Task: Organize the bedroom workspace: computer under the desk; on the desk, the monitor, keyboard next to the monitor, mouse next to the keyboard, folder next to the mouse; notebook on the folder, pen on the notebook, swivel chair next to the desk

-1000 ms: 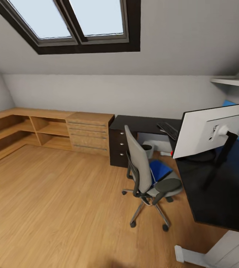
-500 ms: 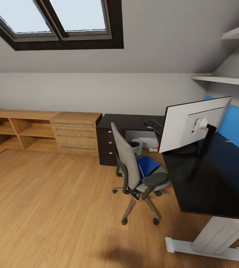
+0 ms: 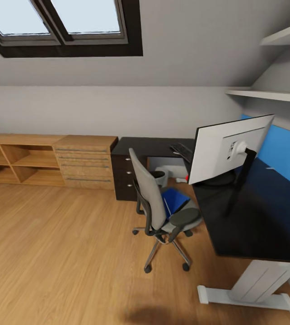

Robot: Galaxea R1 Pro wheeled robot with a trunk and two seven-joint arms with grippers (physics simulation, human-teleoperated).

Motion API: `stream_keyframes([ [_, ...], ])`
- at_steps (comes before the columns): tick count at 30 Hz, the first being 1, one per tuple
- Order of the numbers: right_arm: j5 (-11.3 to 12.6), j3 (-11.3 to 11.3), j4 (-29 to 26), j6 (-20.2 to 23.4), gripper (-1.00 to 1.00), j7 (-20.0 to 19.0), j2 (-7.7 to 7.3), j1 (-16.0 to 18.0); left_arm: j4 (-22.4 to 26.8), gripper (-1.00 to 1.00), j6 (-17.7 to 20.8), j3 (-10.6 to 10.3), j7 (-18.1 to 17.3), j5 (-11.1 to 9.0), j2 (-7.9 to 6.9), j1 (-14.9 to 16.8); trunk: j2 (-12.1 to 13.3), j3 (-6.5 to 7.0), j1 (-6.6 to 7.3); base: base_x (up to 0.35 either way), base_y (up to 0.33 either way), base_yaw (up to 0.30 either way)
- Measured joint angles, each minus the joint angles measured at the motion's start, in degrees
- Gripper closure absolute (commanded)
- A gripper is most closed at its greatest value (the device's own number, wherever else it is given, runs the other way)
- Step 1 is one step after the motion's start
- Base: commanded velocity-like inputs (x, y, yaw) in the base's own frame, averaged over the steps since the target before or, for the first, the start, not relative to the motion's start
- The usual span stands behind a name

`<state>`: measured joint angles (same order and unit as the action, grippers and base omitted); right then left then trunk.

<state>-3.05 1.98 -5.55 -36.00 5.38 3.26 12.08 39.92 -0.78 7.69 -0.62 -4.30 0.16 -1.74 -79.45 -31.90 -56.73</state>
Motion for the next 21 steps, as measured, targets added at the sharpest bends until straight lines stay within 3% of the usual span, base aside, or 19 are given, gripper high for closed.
stream_keyframes([
  [5, -1.57, 0.84, 0.03, -0.03, -1.00, 0.03, -0.08, 0.00, -0.19, -1.00, -0.15, 0.04, 0.01, 0.00, 0.00, 0.00, 0.00, 0.00, 0.00, 0.254, 0.223, 0.000],
  [13, -1.89, 1.00, 0.03, -0.04, -1.00, 0.03, -0.06, 0.00, -0.23, -1.00, -0.27, 0.06, 0.02, -0.06, 0.06, 0.00, 0.00, 0.00, 0.00, 0.249, 0.244, 0.000],
  [21, -1.89, 1.01, 0.04, -0.05, -1.00, 0.03, 0.00, 0.01, 1.42, -1.00, -0.32, 0.59, 0.19, -0.35, -0.03, 0.01, 0.00, 0.00, -0.02, 0.058, 0.066, 0.000],
])
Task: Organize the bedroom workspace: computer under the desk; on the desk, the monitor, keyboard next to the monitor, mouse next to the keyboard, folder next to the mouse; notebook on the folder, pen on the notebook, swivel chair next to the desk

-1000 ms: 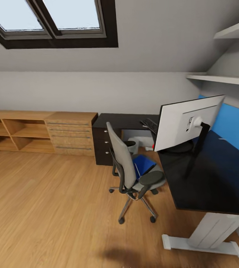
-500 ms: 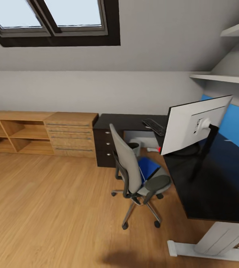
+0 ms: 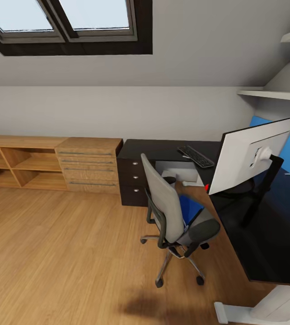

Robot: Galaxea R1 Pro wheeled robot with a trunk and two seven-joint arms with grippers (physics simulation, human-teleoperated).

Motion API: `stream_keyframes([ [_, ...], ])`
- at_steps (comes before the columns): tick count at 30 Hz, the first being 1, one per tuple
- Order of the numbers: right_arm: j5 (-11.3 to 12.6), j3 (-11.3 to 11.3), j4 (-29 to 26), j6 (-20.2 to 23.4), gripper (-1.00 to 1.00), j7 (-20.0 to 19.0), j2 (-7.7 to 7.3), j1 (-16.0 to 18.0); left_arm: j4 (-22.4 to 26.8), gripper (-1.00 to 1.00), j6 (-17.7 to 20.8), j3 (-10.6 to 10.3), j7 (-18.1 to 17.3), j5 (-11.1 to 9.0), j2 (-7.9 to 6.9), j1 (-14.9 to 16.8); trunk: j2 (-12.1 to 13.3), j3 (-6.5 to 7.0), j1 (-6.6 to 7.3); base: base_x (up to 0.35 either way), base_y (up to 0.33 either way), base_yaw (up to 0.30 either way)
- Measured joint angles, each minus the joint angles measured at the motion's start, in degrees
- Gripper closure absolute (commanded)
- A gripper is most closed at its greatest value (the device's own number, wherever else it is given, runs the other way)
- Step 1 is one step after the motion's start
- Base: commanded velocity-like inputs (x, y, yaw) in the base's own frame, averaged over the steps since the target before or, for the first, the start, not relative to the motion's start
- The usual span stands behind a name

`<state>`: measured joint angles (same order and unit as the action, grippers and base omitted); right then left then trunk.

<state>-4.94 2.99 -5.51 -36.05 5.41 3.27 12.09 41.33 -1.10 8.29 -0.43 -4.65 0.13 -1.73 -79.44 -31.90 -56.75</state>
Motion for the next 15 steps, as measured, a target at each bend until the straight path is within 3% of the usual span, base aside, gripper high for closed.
stream_keyframes([
  [6, 0.00, 0.00, 0.00, 0.01, -1.00, 0.05, -0.01, 0.00, 1.05, -1.00, -0.14, 0.01, 0.21, -0.04, 0.05, 0.00, -1.99, -0.89, -1.09, 0.004, 0.004, 0.000],
  [9, 0.00, 0.00, 0.00, 0.00, -1.00, 0.07, -0.01, 0.00, 1.17, -1.00, -2.23, -0.05, 0.25, 0.02, 0.09, 0.00, -3.20, -1.43, -1.75, 0.000, 0.000, 0.000],
  [10, 0.01, 0.00, 0.00, 0.00, -1.00, 0.14, -0.02, 0.00, 1.15, -1.00, -7.34, -0.07, 0.20, 0.12, 0.10, 0.00, -3.60, -1.61, -1.97, 0.000, 0.000, 0.000],
  [15, 0.00, 0.00, 0.00, 0.01, -1.00, 0.16, -0.02, 0.00, 0.97, -1.00, -8.05, -0.07, 0.19, 0.14, 0.10, 0.00, -5.60, -2.51, -3.07, 0.000, 0.000, 0.000],
])
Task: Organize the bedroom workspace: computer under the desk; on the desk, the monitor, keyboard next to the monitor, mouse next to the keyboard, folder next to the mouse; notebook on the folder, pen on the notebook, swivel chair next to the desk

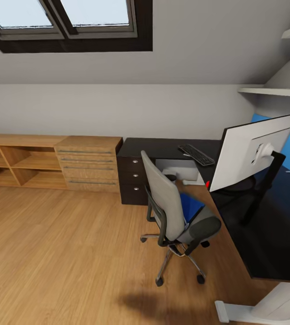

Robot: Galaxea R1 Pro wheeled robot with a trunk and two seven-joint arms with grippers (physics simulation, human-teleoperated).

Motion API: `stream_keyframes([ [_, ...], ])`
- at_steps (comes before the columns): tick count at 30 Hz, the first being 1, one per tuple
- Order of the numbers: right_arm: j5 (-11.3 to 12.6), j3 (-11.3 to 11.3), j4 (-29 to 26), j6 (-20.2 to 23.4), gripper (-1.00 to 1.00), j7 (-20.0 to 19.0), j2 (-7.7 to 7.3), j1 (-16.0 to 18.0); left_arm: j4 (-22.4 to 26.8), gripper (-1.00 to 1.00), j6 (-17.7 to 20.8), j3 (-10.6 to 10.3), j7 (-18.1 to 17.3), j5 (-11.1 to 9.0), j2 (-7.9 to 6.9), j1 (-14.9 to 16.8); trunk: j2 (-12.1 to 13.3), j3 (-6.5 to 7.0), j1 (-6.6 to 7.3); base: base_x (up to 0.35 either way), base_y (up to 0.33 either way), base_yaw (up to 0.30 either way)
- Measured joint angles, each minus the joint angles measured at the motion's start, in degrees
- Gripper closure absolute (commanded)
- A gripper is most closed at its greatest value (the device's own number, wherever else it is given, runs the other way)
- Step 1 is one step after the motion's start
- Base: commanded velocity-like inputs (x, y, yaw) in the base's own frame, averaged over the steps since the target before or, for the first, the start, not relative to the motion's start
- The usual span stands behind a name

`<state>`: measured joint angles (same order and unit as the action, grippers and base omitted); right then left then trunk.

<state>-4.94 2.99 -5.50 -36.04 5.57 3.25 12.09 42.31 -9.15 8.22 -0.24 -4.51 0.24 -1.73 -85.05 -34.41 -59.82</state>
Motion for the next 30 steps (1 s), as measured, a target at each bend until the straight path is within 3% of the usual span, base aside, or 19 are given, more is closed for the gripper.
stream_keyframes([
  [11, 0.05, 0.00, 0.00, -0.16, -1.00, -0.23, -0.02, 0.00, 0.08, -1.00, -0.02, 0.09, 0.01, -0.18, 0.00, 0.00, -3.21, -1.44, -1.76, 0.000, 0.000, -0.026],
  [22, 0.07, 0.01, 0.00, -0.11, -1.00, -0.24, -0.01, 0.00, 0.16, -1.00, 0.02, 0.09, 0.06, -0.14, -0.02, 0.00, -7.62, -3.41, -4.17, -0.006, 0.000, -0.239],
  [30, 0.07, 0.00, 0.00, -0.04, -1.00, -0.24, 0.00, -0.02, 0.17, -1.00, 0.07, 0.15, 0.03, -0.11, -0.07, 0.00, -10.83, -5.01, -5.96, -0.246, 0.000, -0.222],
])
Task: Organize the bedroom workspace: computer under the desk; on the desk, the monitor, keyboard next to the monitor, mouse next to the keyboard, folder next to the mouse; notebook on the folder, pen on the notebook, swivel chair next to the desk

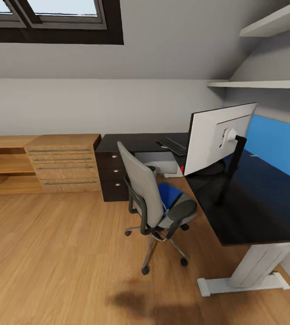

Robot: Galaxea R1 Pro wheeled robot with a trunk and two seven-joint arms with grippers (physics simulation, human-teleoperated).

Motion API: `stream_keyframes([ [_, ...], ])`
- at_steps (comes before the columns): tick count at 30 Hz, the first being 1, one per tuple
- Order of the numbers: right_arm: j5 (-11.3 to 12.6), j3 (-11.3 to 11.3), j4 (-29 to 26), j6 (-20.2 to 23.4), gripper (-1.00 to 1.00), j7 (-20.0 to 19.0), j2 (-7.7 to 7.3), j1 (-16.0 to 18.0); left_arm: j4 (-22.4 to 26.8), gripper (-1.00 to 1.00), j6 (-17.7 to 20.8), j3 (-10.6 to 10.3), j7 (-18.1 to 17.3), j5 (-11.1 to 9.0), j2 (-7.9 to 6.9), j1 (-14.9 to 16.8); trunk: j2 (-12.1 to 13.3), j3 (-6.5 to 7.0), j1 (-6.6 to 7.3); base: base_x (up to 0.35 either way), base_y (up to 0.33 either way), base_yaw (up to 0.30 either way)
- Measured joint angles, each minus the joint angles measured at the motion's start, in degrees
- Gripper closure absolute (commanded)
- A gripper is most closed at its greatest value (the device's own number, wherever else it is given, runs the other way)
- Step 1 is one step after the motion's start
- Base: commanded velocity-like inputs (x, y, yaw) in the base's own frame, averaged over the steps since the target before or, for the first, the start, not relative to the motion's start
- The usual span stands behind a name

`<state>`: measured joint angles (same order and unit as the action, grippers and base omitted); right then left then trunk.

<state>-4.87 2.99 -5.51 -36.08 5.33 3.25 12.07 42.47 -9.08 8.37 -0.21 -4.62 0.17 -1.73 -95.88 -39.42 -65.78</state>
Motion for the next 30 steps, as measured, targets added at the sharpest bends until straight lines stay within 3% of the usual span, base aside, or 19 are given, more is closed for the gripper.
stream_keyframes([
  [5, 0.00, 0.00, 0.00, -0.04, -1.00, 0.00, 0.08, 0.01, 0.00, -1.00, 0.00, 0.03, 0.04, 0.00, -0.01, 0.00, -2.01, -0.96, -1.08, -0.202, 0.000, -0.058],
  [16, 0.12, -0.03, -0.15, -0.23, -1.00, 0.25, -0.02, 0.02, 1.16, -1.00, 0.61, -0.13, -0.03, -0.07, 0.06, 0.00, -6.42, -2.94, -3.48, -0.014, 0.000, -0.004],
  [17, 0.12, 0.00, -0.73, -0.04, -1.00, 0.35, 0.13, 0.04, 4.92, -1.00, 3.36, -0.20, -0.03, -0.09, 0.08, 0.01, -6.82, -3.12, -3.70, 0.000, 0.000, 0.000],
  [18, 0.22, -0.02, -3.85, 0.33, -1.00, 0.47, 0.31, 0.38, 12.89, -1.00, 12.29, -0.41, 0.04, -0.12, 1.12, 0.03, -7.22, -3.28, -3.92, 0.000, 0.000, 0.000],
  [19, 0.32, -0.06, -6.62, 0.81, -1.00, 0.56, 0.38, 0.79, 19.30, -1.00, 18.41, -0.52, 0.14, -0.11, 2.12, 0.02, -7.62, -3.46, -4.14, 0.000, 0.000, 0.000],
  [21, 0.38, -0.07, -11.32, 3.01, -1.00, 0.87, 0.56, 2.10, 26.25, -1.00, 26.61, -0.65, 0.25, -0.11, 3.53, 0.00, -8.42, -3.82, -4.58, 0.000, 0.000, 0.000],
  [24, 0.80, -0.19, -16.52, 9.21, -1.00, 1.92, 0.66, 5.66, 32.89, -1.00, 33.21, -0.74, 0.33, -0.13, 4.63, 0.66, -9.63, -4.37, -5.24, 0.000, 0.000, 0.000],
  [25, 1.61, -0.25, -18.45, 14.17, -1.00, 2.49, 0.74, 8.31, 36.41, -1.00, 35.53, -0.76, 0.32, -0.18, 5.20, 2.44, -10.02, -4.53, -5.46, 0.000, 0.000, 0.000],
  [26, 2.38, -0.25, -19.19, 17.02, -1.00, 2.78, 0.77, 10.55, 38.34, -1.00, 36.49, -0.76, 0.31, -0.17, 5.55, 3.97, -10.42, -4.70, -5.68, 0.000, 0.000, 0.000],
  [30, 6.90, -0.53, -19.09, 21.28, -1.00, 3.27, 0.92, 12.94, 40.27, -1.00, 37.66, -0.55, 0.22, -0.18, 6.04, 6.19, -12.03, -5.44, -6.56, 0.000, 0.000, 0.000],
])
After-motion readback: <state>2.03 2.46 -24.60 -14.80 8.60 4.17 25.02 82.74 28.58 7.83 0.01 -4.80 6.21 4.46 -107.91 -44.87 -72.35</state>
